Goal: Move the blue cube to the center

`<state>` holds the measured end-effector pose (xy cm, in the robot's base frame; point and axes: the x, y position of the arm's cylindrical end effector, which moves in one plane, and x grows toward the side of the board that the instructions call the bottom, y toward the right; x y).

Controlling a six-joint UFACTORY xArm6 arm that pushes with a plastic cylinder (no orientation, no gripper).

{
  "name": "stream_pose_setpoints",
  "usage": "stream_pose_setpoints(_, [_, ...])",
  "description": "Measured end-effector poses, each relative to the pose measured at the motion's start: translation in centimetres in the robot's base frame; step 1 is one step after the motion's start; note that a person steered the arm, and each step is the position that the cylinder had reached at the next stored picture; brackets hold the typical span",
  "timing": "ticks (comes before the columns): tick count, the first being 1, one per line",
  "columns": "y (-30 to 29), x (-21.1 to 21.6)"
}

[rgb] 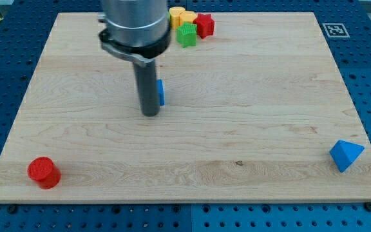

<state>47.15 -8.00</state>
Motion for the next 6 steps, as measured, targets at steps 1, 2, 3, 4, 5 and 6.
stream_pose_setpoints(1, [-2.8, -1.8])
stream_pose_setpoints(2, [-4.5, -3.2])
stream_pose_setpoints(3, [-4.4, -1.8])
stream_pose_setpoints(4, [-3.9, -2.0])
stream_pose_setpoints(5, [-3.9, -4.0])
stream_pose_setpoints(6, [-3.2, -4.6])
